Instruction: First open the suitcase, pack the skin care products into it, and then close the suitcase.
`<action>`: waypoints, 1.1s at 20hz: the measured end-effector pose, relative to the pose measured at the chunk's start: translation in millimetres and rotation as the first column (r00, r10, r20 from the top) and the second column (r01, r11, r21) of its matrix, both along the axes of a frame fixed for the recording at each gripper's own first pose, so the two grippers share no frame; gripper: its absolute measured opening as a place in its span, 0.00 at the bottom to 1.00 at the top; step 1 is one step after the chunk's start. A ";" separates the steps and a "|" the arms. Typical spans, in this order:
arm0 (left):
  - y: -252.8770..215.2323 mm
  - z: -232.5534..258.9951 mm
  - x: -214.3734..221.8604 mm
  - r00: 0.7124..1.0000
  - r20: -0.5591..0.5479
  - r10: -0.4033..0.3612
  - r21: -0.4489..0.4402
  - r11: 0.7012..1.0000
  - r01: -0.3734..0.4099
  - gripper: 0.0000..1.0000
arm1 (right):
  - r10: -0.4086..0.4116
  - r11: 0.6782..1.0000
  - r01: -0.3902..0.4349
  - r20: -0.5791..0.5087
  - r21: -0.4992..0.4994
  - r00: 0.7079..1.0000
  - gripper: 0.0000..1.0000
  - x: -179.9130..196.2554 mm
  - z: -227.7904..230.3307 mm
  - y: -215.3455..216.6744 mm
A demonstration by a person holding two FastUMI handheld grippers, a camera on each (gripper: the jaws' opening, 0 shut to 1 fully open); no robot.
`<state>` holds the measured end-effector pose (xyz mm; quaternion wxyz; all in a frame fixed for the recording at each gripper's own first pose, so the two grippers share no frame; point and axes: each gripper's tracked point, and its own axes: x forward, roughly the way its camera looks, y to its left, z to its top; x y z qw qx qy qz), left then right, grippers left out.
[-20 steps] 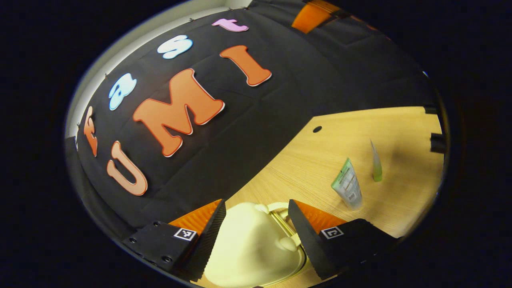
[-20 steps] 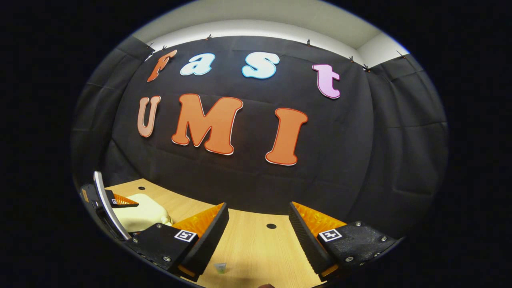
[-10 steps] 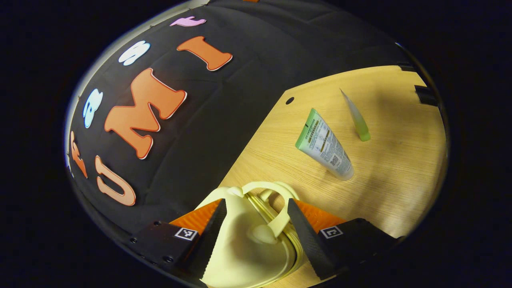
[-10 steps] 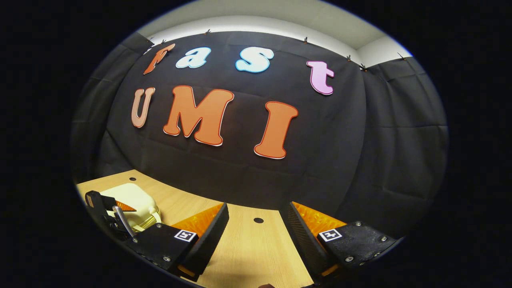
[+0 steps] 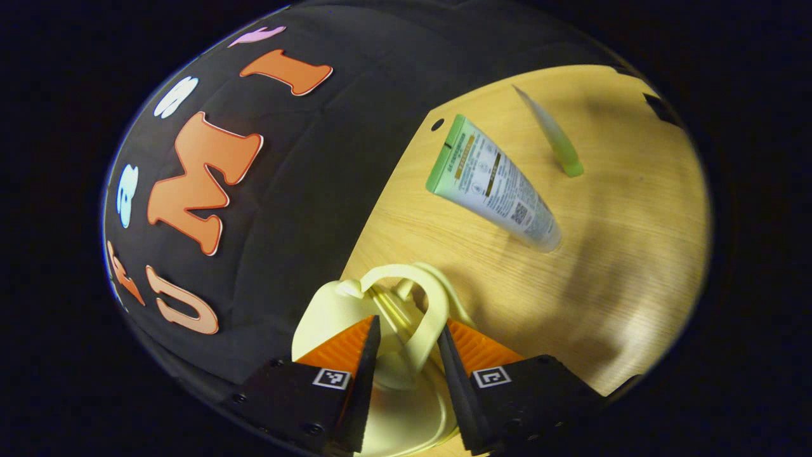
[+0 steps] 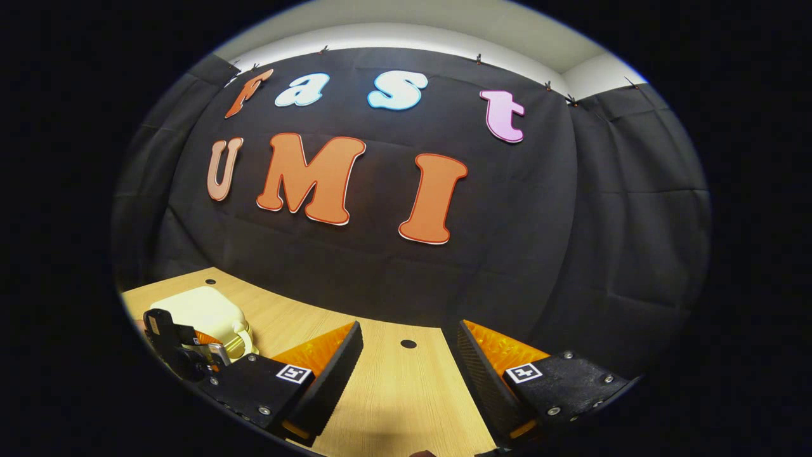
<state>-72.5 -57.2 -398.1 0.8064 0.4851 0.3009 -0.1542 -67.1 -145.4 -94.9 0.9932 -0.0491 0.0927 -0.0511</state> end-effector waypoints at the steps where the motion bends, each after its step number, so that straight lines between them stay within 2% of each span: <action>1: -1.2 -1.0 1.4 1.000 0.003 0.012 0.005 1.000 -0.012 0.55 | 0.000 1.000 0.000 0.000 0.005 1.000 0.95 -1.8 -0.7 -2.6; 4: -3.8 1.1 3.7 0.998 0.003 0.059 -0.011 0.998 -0.059 0.18 | -0.002 1.000 0.002 0.002 0.020 1.000 0.95 -2.6 -1.8 -9.5; 6: -4.1 14.7 4.7 0.997 0.018 0.080 -0.056 0.995 -0.079 0.07 | -0.002 1.000 0.002 0.002 0.024 1.000 0.95 -2.4 -3.4 -13.0; 11: 0.6 52.2 13.6 0.975 0.091 0.202 -0.199 0.963 -0.180 0.07 | 0.020 0.997 -0.020 -0.007 0.070 1.000 0.95 3.0 -6.8 -10.4; 16: 20.5 82.5 14.4 0.929 0.137 0.345 -0.379 0.884 -0.273 0.07 | 0.051 0.996 -0.050 -0.001 0.073 0.999 0.96 9.4 -3.0 10.5; 17: 22.2 82.9 15.7 0.923 0.124 0.363 -0.412 0.866 -0.285 0.07 | 0.061 0.995 -0.061 -0.002 0.081 0.998 0.96 10.8 -2.2 17.3; 20: 37.1 93.9 21.1 0.893 0.075 0.443 -0.560 0.760 -0.330 0.07 | 0.090 0.989 -0.088 -0.008 0.121 0.996 0.95 13.0 0.8 41.0; 22: 54.3 110.6 17.1 0.872 0.076 0.483 -0.615 0.711 -0.341 0.07 | 0.103 0.988 -0.101 -0.010 0.120 0.995 0.96 13.2 3.2 54.0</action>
